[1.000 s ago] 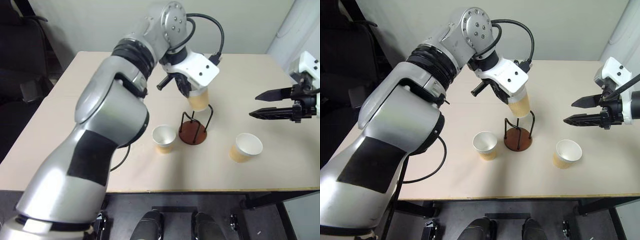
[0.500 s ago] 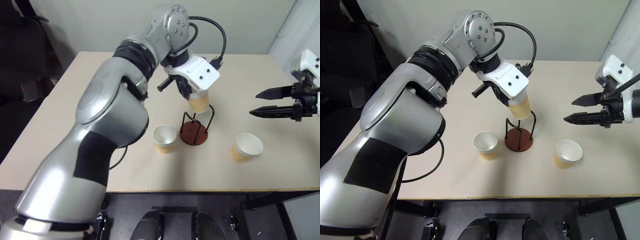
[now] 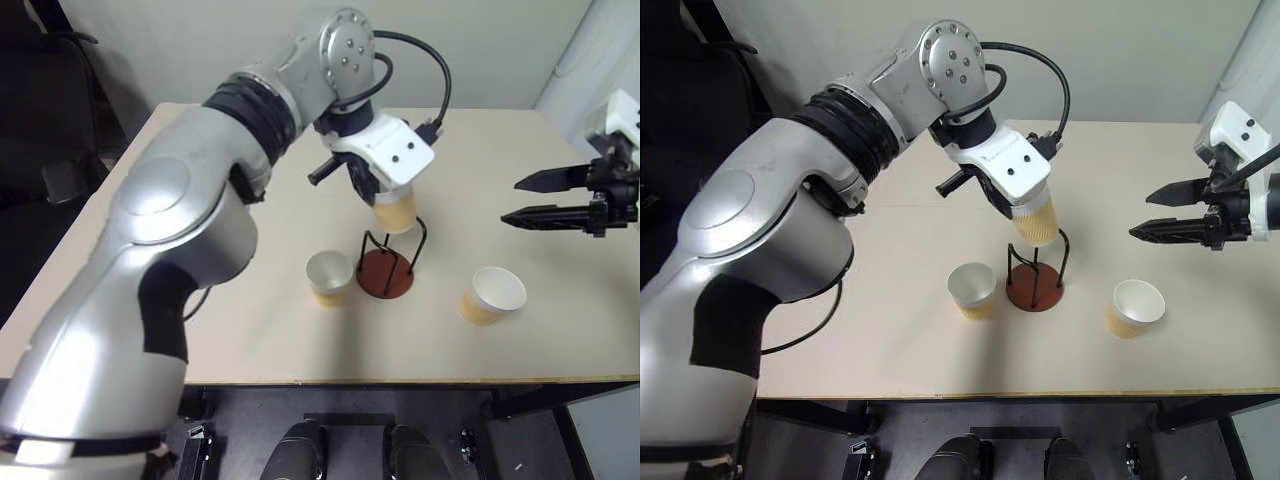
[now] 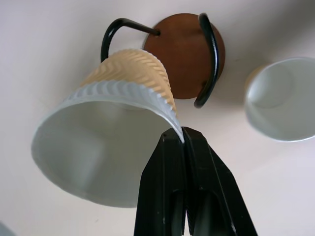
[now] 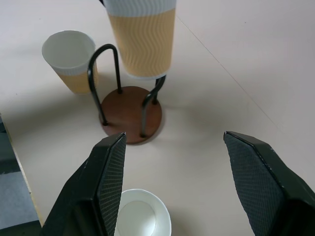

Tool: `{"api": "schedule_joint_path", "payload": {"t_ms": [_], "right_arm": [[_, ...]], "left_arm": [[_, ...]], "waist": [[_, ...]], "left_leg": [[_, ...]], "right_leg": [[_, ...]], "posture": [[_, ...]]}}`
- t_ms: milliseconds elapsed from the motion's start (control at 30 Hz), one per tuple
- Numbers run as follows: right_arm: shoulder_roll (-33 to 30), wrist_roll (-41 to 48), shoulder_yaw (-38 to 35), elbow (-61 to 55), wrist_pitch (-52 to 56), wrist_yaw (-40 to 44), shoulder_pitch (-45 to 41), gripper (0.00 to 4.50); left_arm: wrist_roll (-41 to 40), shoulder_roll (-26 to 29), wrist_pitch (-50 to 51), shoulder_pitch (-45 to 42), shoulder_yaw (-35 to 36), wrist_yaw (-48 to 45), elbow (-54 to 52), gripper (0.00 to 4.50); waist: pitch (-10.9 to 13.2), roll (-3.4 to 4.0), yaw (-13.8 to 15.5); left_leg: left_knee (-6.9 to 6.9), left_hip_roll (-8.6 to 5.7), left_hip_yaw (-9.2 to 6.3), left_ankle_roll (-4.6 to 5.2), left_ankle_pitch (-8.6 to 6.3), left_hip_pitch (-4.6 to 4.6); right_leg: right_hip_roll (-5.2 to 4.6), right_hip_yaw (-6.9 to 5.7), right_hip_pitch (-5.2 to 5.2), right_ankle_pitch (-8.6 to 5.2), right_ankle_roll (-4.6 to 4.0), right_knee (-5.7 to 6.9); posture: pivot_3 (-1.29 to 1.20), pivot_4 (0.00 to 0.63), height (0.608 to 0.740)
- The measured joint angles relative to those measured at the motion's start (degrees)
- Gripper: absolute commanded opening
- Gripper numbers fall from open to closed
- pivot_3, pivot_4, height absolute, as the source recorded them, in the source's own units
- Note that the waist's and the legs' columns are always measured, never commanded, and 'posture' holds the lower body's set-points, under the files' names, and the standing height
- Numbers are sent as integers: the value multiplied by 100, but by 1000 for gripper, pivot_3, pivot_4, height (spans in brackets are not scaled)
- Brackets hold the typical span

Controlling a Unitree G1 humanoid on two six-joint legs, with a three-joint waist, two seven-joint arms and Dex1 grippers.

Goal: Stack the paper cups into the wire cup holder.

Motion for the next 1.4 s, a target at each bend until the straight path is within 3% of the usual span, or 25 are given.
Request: {"api": "schedule_joint_path", "payload": {"t_ms": [200,800,1200,1400], "right_arm": [[0,-9,0,3,-5,1,0,3183],[-4,-67,0,30,-11,28,-3,3183],[-3,-118,34,75,-21,93,-48,3183],[-3,-161,48,118,-30,124,-120,3183]], "left_arm": [[-334,16,-29,-106,-322,-3,-23,44],[-350,-42,-157,-447,-126,-7,70,44],[-1302,526,-27,-613,-1006,-10,-768,44],[-1576,540,-36,-652,-1341,-11,-937,44]], "waist": [[0,0,8],[1,-1,14],[1,0,20],[1,0,27]], "left_leg": [[2,0,0,-4,3,2],[-3,0,2,-35,8,0],[-4,-1,-2,-43,3,-1],[-3,-2,-8,-45,2,-1]], "right_leg": [[-1,-1,5,0,1,0],[1,0,4,-6,5,-8],[2,-2,4,-8,4,-10],[2,-5,7,-10,4,-10]], "posture": [[0,150,740],[0,150,740],[0,150,740],[0,150,740]]}}
